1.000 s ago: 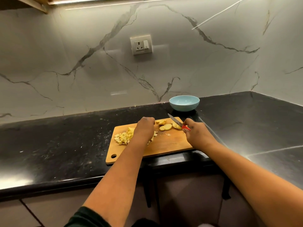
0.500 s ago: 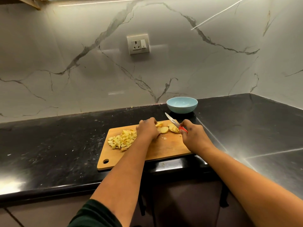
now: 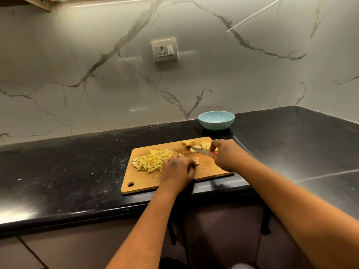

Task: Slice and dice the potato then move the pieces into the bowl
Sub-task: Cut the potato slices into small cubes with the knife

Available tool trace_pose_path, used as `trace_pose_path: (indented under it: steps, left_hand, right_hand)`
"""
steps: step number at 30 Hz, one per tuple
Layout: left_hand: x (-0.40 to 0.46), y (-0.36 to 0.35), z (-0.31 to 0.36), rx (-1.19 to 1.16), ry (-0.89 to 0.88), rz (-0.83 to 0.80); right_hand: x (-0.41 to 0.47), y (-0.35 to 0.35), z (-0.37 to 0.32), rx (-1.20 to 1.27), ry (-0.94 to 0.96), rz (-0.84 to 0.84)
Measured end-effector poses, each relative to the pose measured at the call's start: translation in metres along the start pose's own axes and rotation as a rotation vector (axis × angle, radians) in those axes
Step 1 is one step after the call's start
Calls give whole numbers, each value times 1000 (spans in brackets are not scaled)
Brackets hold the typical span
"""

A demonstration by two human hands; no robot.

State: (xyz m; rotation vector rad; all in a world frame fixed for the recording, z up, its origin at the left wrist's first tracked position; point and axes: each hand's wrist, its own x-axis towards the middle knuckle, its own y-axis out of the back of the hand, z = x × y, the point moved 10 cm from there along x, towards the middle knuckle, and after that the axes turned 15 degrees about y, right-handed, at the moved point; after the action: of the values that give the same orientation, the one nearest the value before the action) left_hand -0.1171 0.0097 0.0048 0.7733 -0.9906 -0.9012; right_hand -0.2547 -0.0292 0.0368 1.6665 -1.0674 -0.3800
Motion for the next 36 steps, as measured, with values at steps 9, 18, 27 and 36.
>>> trace_pose_path:
  steps: [9, 18, 27, 36]
  left_hand:
    - [-8, -1, -9, -37, -10, -41]
    - [-9, 0, -16, 103, 84, -8]
    - [0, 8, -12, 28, 124, 73]
    - [5, 2, -16, -9, 171, 25]
  right_hand:
    - [-12, 15, -22, -126, 15, -139]
    - [-14, 11, -25, -131, 37, -98]
    - [-16, 16, -16, -146, -32, -94]
    - [-15, 14, -24, -138, -24, -121]
